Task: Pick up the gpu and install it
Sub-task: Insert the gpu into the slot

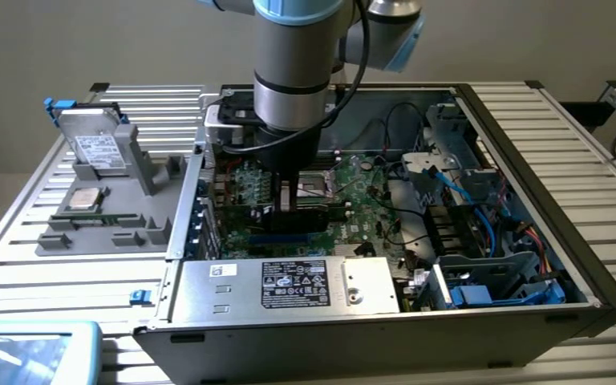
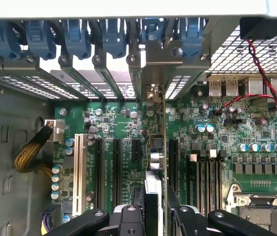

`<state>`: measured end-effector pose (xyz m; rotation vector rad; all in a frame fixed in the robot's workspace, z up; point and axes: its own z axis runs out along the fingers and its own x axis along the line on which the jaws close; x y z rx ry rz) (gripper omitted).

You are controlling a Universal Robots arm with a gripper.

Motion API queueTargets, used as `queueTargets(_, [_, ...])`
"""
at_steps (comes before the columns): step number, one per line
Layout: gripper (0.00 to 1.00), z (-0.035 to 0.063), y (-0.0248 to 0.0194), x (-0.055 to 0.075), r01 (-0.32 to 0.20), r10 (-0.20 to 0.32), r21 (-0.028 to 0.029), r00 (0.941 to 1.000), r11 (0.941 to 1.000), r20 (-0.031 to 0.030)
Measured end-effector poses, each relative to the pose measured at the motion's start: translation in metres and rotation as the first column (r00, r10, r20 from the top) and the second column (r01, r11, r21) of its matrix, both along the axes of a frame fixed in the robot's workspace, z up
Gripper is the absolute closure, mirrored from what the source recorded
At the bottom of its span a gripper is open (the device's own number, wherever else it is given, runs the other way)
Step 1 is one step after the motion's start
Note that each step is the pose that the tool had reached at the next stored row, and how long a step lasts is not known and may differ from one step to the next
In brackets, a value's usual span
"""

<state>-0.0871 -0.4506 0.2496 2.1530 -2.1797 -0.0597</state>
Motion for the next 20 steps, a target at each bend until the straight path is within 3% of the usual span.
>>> queueTargets(20, [0.72,-0.0023,0.0005,-0.0016,0.000,0.000,-0.0001,1.0000,1.0000,-0.0052])
